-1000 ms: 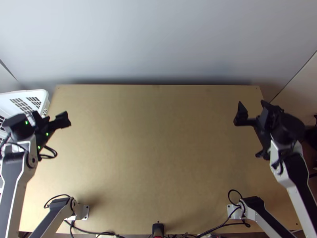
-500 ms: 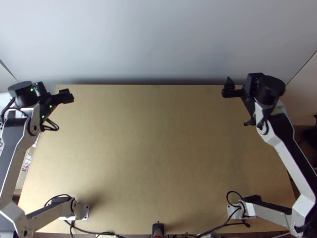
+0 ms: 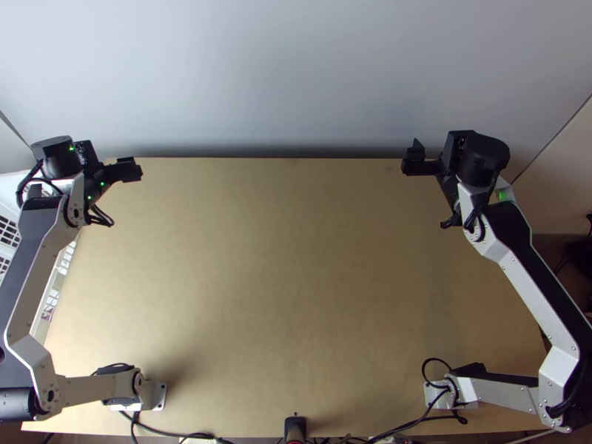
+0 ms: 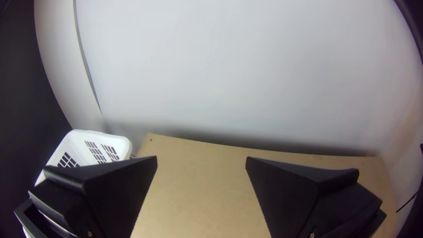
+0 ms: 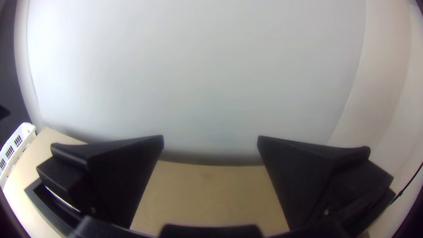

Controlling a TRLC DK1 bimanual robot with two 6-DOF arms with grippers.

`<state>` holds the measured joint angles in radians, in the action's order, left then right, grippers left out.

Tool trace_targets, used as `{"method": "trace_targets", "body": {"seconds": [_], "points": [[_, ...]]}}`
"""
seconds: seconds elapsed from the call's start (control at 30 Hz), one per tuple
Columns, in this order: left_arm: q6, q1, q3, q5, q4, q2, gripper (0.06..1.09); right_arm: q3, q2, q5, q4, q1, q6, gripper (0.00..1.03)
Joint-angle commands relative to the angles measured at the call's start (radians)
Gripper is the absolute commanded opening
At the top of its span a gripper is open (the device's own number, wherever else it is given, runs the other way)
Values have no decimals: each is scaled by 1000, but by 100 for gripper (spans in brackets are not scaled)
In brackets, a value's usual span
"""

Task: Fold the t-shirt

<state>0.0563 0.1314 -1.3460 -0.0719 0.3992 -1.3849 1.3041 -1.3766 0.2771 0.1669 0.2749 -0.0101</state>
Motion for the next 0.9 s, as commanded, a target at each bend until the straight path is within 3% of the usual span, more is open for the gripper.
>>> {"method": "trace_targets", "body": {"seconds": [0.0,0.13,0.5,0.87], "points": [[-32,88,57,0,-60,-8,104,-60,-2,8,5,9,65,99],[-135,162,156,-2,-183,18,103,-146,17,8,-23,9,107,99],[-92,465,140,-2,-292,-171,103,-263,-12,8,-81,-25,96,99],[-93,657,-90,-2,-301,-470,103,-296,-12,8,-81,-25,88,99]]}}
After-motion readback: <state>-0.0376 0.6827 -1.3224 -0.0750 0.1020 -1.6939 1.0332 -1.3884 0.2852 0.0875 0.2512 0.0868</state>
